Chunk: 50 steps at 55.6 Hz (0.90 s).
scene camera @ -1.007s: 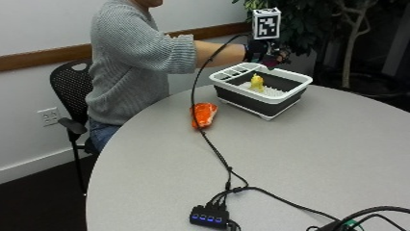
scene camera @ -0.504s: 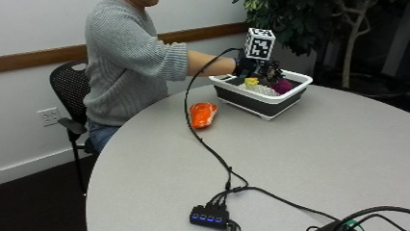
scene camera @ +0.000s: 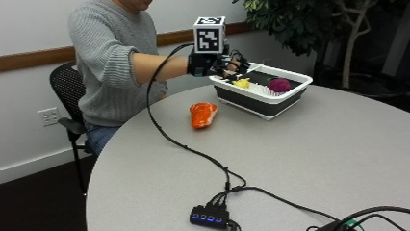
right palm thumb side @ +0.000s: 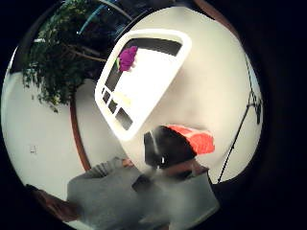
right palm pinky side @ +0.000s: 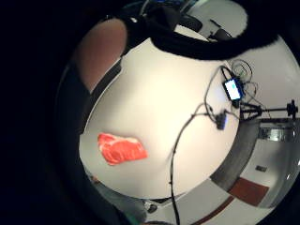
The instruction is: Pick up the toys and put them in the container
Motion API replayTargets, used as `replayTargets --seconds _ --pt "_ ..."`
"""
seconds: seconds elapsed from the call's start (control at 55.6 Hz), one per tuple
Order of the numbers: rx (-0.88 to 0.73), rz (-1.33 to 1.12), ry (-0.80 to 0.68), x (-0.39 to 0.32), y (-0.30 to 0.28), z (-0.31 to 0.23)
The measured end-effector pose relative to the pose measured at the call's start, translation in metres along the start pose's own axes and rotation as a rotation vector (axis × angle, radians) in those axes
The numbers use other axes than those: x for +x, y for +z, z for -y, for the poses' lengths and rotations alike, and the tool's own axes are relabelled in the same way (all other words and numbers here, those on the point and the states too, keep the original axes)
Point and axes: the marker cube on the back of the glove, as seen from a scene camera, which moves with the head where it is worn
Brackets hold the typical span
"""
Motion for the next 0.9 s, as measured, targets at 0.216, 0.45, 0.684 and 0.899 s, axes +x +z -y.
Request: replayTargets --seconds 0.216,0.45,0.684,0.899 --pt "-0.068 0.011 -0.026 0.001 0.042 -0.037" --pt "-0.183 0.026 -0.059 -0.021 0.147 -0.088" --pt "-0.169 -0.103 -0.018 -0.023 0.205 -0.099" --pt "0.000 -0.062 -0.015 -0.021 0.205 -0.085"
